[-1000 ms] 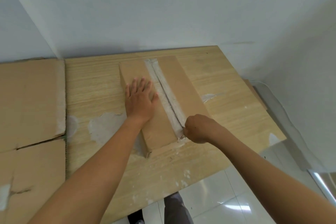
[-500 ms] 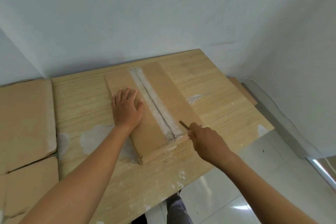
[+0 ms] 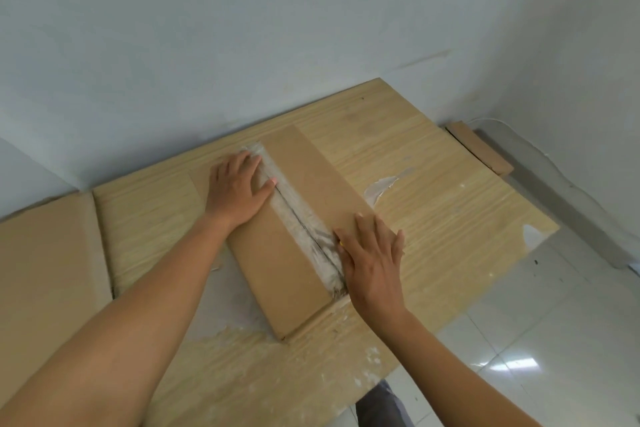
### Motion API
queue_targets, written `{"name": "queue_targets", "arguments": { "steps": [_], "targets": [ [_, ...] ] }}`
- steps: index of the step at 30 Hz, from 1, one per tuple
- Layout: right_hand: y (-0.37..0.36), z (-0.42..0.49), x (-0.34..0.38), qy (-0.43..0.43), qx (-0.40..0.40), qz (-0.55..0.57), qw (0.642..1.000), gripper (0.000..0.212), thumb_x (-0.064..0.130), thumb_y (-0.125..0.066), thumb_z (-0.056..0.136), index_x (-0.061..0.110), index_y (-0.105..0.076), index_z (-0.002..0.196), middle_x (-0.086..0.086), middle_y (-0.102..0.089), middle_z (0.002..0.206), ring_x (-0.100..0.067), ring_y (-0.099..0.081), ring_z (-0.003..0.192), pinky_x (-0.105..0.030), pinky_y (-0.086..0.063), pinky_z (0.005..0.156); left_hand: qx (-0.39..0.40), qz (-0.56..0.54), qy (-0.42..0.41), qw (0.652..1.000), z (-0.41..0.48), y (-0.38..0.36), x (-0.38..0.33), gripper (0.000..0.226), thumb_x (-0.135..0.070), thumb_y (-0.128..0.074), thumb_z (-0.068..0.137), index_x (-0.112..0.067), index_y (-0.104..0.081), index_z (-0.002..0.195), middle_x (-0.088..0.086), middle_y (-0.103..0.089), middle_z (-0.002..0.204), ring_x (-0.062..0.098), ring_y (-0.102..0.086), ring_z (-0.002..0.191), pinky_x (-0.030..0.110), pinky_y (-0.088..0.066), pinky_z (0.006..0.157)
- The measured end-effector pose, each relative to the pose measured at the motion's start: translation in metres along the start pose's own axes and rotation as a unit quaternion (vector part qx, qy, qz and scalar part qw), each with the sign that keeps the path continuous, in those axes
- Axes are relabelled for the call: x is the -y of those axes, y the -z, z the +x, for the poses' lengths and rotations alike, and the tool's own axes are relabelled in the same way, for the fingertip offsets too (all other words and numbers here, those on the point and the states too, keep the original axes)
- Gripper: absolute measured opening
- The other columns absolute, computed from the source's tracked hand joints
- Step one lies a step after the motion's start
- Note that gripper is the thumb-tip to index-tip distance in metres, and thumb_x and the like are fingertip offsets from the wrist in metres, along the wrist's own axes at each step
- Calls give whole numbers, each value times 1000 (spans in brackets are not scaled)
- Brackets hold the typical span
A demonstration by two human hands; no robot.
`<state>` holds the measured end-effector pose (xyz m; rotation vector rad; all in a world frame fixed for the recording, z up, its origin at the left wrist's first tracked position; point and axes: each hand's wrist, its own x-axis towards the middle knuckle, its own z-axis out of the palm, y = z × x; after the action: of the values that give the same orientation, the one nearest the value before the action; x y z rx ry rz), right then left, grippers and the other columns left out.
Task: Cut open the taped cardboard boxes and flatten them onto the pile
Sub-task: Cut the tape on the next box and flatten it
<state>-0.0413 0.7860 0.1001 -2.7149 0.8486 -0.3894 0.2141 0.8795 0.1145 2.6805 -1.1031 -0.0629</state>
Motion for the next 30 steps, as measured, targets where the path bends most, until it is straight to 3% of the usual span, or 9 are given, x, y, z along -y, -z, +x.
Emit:
{"name": "queue_targets", "arguments": {
  "steps": [4, 7, 14, 18, 21, 25, 30],
  "targets": [
    [-4, 7, -6, 13, 13, 1, 1000, 33, 33, -33, 97, 31, -56, 121, -9, -46, 143, -39, -30, 139, -63, -9, 111, 49, 31, 16, 998, 24, 2, 13, 85, -79, -30, 81, -30, -23, 150, 4, -19, 157, 25, -12, 145, 48, -8, 117],
    [0, 24, -16, 23, 36, 30, 999, 38, 36, -29, 98, 30, -56, 124, -6, -42, 147, -34, -22, 143, -55, 0, 114, 37, 32, 43, 998, 30, 6, 12, 92, -86, -29, 73, -34, -23, 149, 3, -24, 155, 27, -22, 141, 47, -16, 113],
    [11, 60, -41, -32, 13, 31, 999, 45, 38, -27, 99, 22, -58, 127, -14, -38, 148, -36, -20, 143, -49, -14, 115, -10, -1, 180, 984, 2, 9, 5, 88, -84, -39, 75, -35, -27, 147, 5, -28, 153, 30, -26, 138, 46, -19, 110],
    [15, 47, -31, -92, 3, 123, 988, 35, 27, -41, 101, 23, -53, 134, -17, -23, 154, -33, -11, 145, -47, -15, 117, -36, -12, 234, 972, -24, 9, 5, 88, -83, -39, 75, -32, -29, 147, 6, -30, 151, 32, -28, 135, 45, -19, 109],
    [14, 30, -13, -107, 9, 191, 976, 37, 26, -41, 101, 22, -51, 136, -19, -19, 155, -32, -12, 145, -45, -17, 118, -57, -23, 265, 962, -41, 9, 5, 86, -82, -40, 76, -30, -32, 145, 8, -33, 149, 32, -30, 132, 45, -20, 107],
    [11, 8, 7, -96, 13, 224, 970, 39, 27, -38, 101, 23, -48, 139, -11, -11, 158, -25, -12, 146, -44, -21, 117, -69, -27, 303, 950, -66, 9, 0, 85, -79, -38, 79, -27, -31, 146, 11, -31, 149, 33, -29, 132, 47, -19, 107],
    [12, 12, 8, -92, 27, 229, 969, 40, 28, -36, 102, 24, -43, 141, 0, -4, 160, -17, -12, 146, -28, -26, 110, -55, 1, 307, 950, -102, 7, -4, 75, -66, -35, 89, -21, -26, 148, 15, -22, 152, 35, -23, 135, 50, -17, 109]
  ]
}}
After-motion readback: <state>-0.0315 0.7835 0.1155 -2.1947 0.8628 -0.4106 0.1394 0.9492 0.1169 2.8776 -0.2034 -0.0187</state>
